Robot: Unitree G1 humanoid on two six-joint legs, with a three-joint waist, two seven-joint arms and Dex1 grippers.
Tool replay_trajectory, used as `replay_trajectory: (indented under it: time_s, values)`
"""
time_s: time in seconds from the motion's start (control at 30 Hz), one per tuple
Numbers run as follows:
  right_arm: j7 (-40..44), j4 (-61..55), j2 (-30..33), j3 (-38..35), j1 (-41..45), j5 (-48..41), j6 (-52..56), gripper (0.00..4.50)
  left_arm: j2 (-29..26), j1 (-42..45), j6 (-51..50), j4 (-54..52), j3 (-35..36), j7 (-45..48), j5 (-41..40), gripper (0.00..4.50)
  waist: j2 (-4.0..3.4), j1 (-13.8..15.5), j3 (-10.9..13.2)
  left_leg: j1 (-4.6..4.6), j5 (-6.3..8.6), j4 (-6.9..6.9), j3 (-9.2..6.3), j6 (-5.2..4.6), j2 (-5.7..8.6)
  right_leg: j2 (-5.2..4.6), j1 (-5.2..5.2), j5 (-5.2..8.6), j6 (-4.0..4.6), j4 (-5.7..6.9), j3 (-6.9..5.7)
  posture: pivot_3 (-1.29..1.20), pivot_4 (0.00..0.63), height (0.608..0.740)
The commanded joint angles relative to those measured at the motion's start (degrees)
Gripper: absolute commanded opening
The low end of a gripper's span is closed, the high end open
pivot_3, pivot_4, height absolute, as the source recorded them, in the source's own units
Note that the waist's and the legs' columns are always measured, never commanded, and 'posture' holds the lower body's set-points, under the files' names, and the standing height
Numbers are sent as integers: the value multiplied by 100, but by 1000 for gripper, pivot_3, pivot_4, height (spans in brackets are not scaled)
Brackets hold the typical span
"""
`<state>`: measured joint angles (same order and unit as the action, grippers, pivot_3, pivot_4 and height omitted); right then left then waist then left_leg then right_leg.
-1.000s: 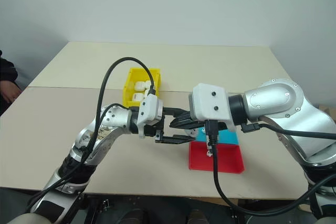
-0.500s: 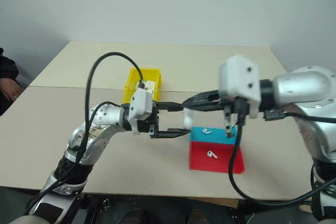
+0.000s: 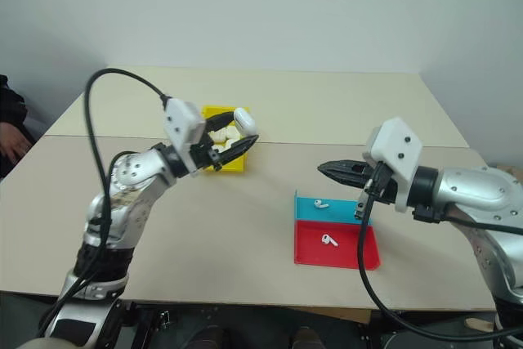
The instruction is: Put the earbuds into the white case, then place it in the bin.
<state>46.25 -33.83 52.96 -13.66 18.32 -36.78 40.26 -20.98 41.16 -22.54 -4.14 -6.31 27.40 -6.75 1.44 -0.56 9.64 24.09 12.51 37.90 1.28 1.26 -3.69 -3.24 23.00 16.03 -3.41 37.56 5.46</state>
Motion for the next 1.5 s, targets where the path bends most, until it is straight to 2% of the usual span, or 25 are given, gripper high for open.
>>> replay_trajectory:
  time_s: [0.03,0.3,0.43,0.6,0.67,0.73,0.83,0.93,1.07,1.17,1.33,1.5]
  values:
    - [-192,-122,-8,-85,-52,9,67,18,156,529,156,807,-288,-903,950,2757,0,15,0,1,0,0,-2,0,0,1,0,0,0,-1,-2,0,150,740]
    - [-336,-186,79,10,-248,168,148,18,623,1215,96,2473,-183,-1712,1407,2757,0,34,0,14,0,-1,-2,0,1,0,13,0,0,-4,-2,0,150,740]
    - [-378,-275,116,30,-367,262,161,18,629,1205,250,2783,-172,-1697,1426,2757,1,26,0,13,0,-1,-1,0,1,1,12,0,0,-2,-1,0,150,740]
    - [-388,-277,139,71,-403,353,137,0,539,1066,309,2817,-256,-1500,1485,4395,1,45,0,13,-1,-1,-1,1,1,0,12,0,0,-2,-2,0,150,740]
    - [-379,-254,148,114,-392,403,115,0,542,1022,359,2786,-263,-1528,1524,4480,1,46,0,13,-1,-1,-1,2,1,0,12,0,0,-2,-2,0,150,740]
    - [-358,-222,143,155,-360,440,95,0,666,978,227,2527,8,-1466,1213,4480,1,53,0,13,-1,-1,-1,2,2,0,12,0,0,-1,-2,0,150,740]
    - [-309,-192,138,182,-337,498,36,0,893,847,-127,1843,631,-1073,294,4480,1,65,0,15,-1,-1,-1,3,1,-1,12,0,0,0,-3,0,150,740]
    - [-158,-168,169,160,-392,583,-146,0,764,435,-516,934,932,-457,-421,4480,-1,38,-1,15,-1,-1,-1,3,-1,-1,13,0,0,-1,-2,0,150,740]
    - [466,10,151,-98,-893,834,-1131,0,19,-495,-942,-222,993,477,-997,4480,-3,-27,-3,1,-3,-4,-1,5,-2,1,5,1,-1,3,0,0,150,740]
    - [1127,202,317,-455,-1368,903,-1746,0,-572,-1116,-1174,-812,1302,1051,-1532,4480,-2,-29,-2,-1,-5,-3,0,9,-2,-1,3,0,-1,6,0,0,150,740]
    - [2045,992,767,-1219,-1803,1074,-2502,0,-2043,-2520,-1071,-1685,2288,2609,-2418,4480,-1,-51,-1,-21,-6,-5,5,11,-6,-1,-12,1,0,5,-1,0,150,740]
    - [2678,1483,1070,-1855,-2094,1119,-2806,0,-3000,-3389,-1050,-1937,3248,3479,-2889,4480,0,-20,0,-79,-4,-7,10,12,-11,-3,-73,6,2,-7,-7,0,150,740]
